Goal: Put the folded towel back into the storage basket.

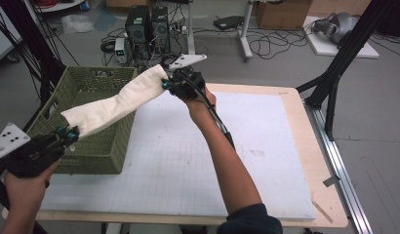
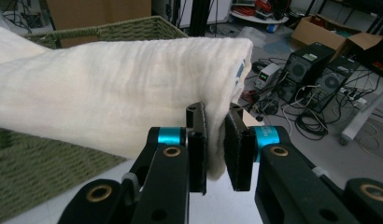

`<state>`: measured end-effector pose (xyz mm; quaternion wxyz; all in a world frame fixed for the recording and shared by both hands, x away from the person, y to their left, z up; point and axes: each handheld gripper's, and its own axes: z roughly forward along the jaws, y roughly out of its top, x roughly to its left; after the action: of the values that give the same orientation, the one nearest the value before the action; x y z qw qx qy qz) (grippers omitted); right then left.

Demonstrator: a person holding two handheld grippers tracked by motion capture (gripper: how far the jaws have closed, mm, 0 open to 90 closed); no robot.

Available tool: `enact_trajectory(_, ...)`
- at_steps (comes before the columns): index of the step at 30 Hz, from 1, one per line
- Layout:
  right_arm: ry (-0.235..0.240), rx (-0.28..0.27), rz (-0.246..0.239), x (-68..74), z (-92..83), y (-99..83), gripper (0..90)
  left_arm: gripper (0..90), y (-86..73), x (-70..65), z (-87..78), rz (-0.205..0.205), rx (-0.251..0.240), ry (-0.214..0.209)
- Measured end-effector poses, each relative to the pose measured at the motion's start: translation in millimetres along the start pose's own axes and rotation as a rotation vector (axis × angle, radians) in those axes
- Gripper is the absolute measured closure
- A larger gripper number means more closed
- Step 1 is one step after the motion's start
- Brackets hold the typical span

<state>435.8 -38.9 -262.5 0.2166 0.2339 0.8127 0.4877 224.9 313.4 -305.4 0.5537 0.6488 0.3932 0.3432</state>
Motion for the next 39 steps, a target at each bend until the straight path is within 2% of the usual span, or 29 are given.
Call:
enact_trajectory(7,0.012,0.006,-0.015,10.7,30.4,21.9,81.0,81.2,-2.0,15.3,-13.9,-0.015,-0.022,0.071)
enact_trajectory(11,0.020,-0.002,-0.004,15.9,43.9,30.0,81.0,81.2,-3.0,23.9,-19.5,-0.027,-0.031,0.099)
enact_trajectory(15,0.025,0.002,-0.021,21.1,59.4,37.5,81.0,81.2,-4.7,30.8,-23.4,-0.029,-0.026,0.126)
enact_trajectory(25,0.033,0.012,-0.021,31.9,92.0,47.2,81.0,81.2,-12.4,45.2,-29.5,-0.038,-0.014,0.176)
enact_trajectory(39,0.045,0.016,-0.012,42.6,125.8,58.4,81.0,81.1,-20.6,58.5,-35.7,-0.063,-0.009,0.220)
